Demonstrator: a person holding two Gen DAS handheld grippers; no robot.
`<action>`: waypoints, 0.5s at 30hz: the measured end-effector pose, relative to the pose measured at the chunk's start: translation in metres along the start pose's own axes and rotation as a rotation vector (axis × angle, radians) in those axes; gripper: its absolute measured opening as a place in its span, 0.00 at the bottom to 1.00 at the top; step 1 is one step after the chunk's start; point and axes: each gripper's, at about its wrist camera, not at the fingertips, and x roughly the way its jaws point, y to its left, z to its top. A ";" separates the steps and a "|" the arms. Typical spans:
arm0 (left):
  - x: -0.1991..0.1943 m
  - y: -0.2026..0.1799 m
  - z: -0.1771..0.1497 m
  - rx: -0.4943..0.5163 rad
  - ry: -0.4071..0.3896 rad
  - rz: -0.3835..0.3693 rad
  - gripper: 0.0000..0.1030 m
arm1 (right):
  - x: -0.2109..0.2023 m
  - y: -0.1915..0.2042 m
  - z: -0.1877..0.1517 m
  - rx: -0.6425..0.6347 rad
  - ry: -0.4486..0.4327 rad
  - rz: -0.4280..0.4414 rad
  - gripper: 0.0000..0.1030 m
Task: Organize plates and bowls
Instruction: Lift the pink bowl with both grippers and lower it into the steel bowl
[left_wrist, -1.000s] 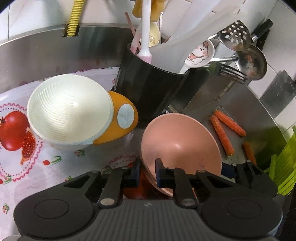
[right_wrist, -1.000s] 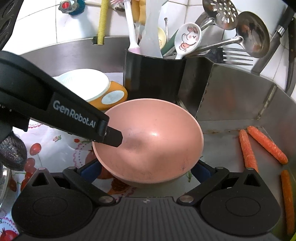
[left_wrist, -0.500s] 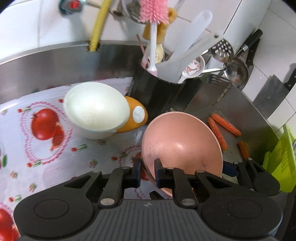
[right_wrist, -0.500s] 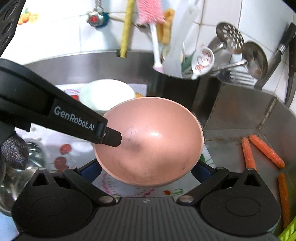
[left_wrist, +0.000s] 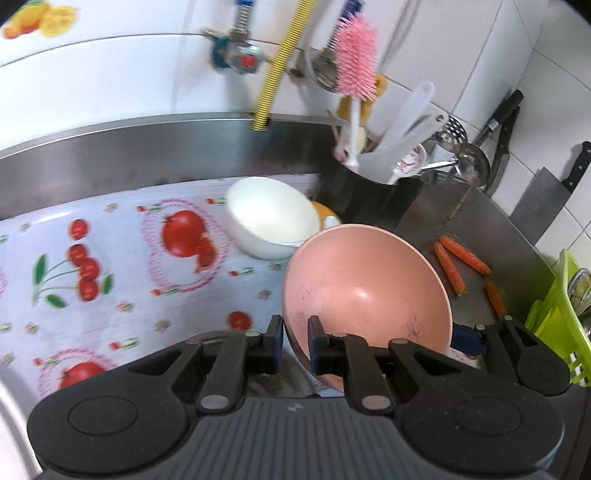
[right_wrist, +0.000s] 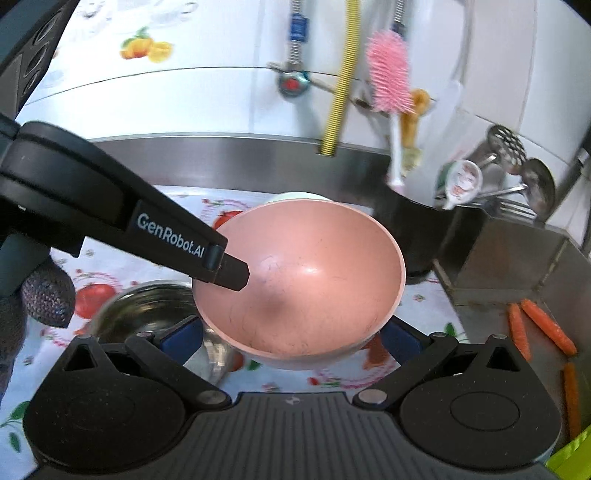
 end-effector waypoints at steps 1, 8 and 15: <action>-0.003 0.003 -0.002 -0.004 -0.002 0.003 1.00 | -0.002 0.006 0.000 -0.006 -0.002 0.010 0.07; -0.024 0.031 -0.020 -0.034 -0.004 0.043 1.00 | -0.005 0.035 -0.002 -0.036 -0.015 0.068 0.07; -0.027 0.047 -0.036 -0.049 0.030 0.075 1.00 | -0.002 0.055 -0.009 -0.057 0.008 0.111 0.07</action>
